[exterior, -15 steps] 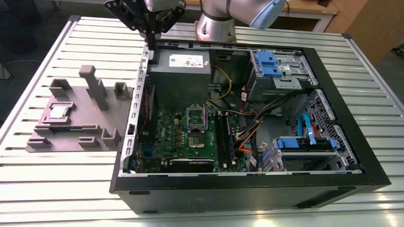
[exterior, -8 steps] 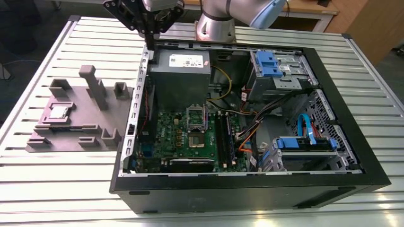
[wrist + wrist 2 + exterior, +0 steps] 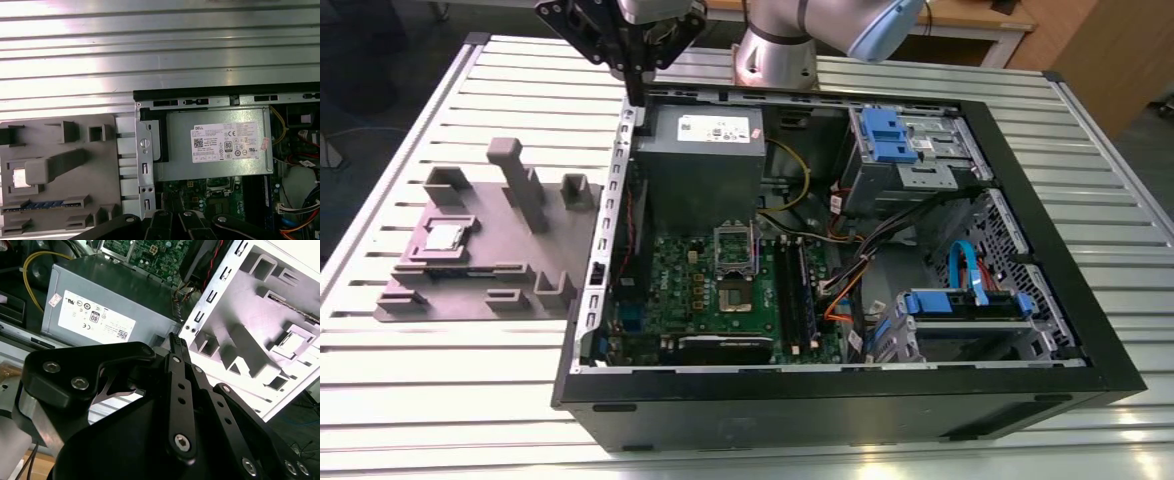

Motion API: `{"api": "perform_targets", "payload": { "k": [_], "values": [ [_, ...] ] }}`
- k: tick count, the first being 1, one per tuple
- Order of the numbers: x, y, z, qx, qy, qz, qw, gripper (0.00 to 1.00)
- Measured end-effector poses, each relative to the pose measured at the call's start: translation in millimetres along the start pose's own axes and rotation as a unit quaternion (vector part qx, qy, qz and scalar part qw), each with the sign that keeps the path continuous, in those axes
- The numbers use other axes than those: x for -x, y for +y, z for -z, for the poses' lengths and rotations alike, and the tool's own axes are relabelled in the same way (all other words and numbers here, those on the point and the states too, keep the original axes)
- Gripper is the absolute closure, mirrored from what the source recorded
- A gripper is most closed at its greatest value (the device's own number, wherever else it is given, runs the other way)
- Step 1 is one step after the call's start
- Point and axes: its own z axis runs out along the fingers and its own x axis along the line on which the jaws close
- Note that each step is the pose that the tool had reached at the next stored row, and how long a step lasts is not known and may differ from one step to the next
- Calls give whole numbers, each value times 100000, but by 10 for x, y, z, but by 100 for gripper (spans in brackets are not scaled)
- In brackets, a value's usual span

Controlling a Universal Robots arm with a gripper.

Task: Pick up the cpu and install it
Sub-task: 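Reach for the cpu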

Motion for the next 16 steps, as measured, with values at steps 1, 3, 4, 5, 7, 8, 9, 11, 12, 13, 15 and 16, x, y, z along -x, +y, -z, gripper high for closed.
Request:
{"api": "perform_targets", "payload": {
  "k": [1,3,4,5,7,8,9,11,12,13,15,16],
  "values": [
    [-1,0,0,0,-1,3,100000,90],
    [-5,0,0,1,-1,-1,100000,90],
    [-7,0,0,-1,0,-3,100000,90],
    [-18,-1,0,1,0,-3,100000,90],
    [-30,-2,1,-1,0,0,100000,90],
    [-32,-2,1,0,0,-2,100000,90],
    [-35,-3,1,0,0,-2,100000,90],
    [-53,-4,1,-1,1,-1,100000,90],
    [-71,-5,1,0,0,0,100000,90],
    [-72,-5,1,1,-2,-1,100000,90],
    [-76,-6,1,0,0,0,100000,90],
    [-78,-6,1,0,-2,-3,100000,90]
  ]
}}
